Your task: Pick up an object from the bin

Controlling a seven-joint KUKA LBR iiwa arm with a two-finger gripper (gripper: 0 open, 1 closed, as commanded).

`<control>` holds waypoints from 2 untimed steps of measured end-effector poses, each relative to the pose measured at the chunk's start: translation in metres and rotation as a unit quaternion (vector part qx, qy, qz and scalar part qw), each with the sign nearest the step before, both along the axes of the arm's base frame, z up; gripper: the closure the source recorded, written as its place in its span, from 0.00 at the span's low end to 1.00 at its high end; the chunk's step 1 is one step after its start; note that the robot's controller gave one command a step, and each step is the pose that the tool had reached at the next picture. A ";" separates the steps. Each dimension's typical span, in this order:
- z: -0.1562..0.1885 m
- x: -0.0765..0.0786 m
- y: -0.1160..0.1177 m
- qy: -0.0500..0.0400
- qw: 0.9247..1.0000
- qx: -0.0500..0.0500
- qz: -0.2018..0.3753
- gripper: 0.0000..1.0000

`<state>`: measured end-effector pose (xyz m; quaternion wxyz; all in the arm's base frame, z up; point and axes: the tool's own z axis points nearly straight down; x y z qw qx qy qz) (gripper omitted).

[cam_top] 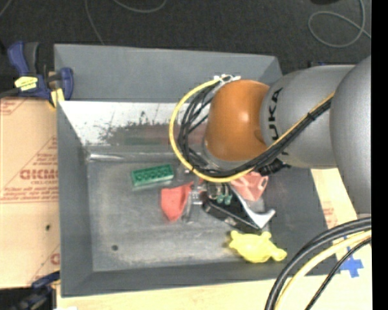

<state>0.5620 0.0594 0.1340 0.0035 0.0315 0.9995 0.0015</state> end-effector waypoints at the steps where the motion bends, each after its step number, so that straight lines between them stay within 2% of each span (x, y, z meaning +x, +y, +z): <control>1: -0.043 0.024 -0.022 -0.001 1.000 0.000 -0.013 0.00; 2: -0.057 0.031 -0.052 -0.003 0.967 -0.001 0.254 1.00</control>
Offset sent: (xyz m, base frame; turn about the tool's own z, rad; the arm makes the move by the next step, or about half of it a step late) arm 0.0298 -0.0526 -0.0581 -0.5159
